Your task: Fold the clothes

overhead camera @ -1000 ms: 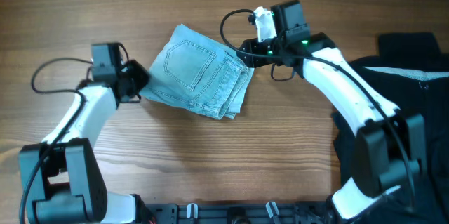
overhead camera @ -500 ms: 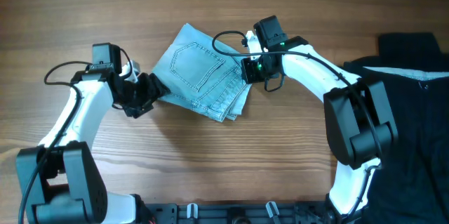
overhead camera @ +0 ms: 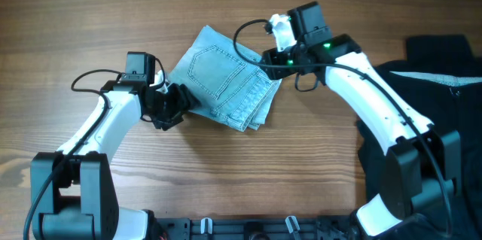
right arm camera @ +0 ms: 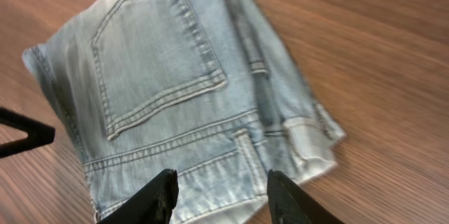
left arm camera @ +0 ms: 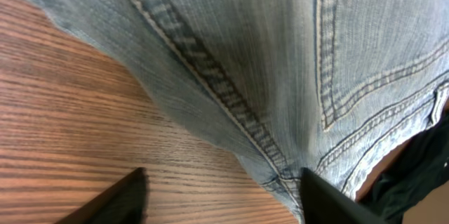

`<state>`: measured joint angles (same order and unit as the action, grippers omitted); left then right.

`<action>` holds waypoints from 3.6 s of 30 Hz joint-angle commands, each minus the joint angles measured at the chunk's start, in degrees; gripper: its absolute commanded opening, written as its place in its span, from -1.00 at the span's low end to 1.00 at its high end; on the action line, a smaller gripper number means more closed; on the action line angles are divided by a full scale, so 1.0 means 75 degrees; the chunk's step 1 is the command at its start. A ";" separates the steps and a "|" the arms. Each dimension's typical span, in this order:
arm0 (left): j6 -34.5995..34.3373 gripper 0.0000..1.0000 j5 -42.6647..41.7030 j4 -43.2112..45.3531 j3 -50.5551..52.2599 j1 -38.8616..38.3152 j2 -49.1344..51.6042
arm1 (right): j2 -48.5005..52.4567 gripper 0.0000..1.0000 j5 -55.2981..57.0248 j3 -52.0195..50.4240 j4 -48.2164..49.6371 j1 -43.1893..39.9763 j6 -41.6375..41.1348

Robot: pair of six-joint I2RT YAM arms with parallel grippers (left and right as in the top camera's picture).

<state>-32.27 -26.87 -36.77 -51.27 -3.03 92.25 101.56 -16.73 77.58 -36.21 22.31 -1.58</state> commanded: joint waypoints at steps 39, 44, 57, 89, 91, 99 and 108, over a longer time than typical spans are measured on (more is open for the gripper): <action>-0.1716 -0.92 0.0979 0.4130 0.1399 -0.1349 0.1556 | 0.2241 -0.45 -0.0184 -0.0125 -0.0481 0.0017 -0.0370; -0.0122 -0.92 0.0892 0.2055 0.0618 -0.0970 0.0003 | 0.0697 -0.42 -0.0184 0.0009 -0.1218 0.0017 -0.0187; -0.0181 -0.92 -0.0364 0.4074 -0.0189 0.2276 -0.1177 | -0.1719 -0.29 -0.0184 0.0012 -0.0892 0.0020 -0.0192; 0.3861 0.28 -0.2256 0.0979 -0.1046 0.4995 -0.0772 | -0.3416 0.55 0.1072 0.0157 -0.1209 -0.0026 -0.1306; 0.4532 0.40 -0.1661 0.0067 -0.1189 0.4328 -0.1862 | -0.3928 0.58 0.1751 0.0157 -0.1378 -0.0055 -0.2002; 0.4928 1.00 0.1090 -0.1993 -0.1189 0.0775 -0.4727 | -0.4843 0.99 0.1836 0.0157 -0.1754 -0.0085 -0.2640; 0.4669 1.00 0.1652 -0.2052 -0.1189 -0.0254 -0.5039 | -0.4546 0.99 0.1836 0.0149 -0.1868 -0.0082 -0.2649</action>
<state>2.70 -16.32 -53.52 -60.07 -4.47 53.91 66.08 -4.23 77.84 -50.17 21.87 -20.64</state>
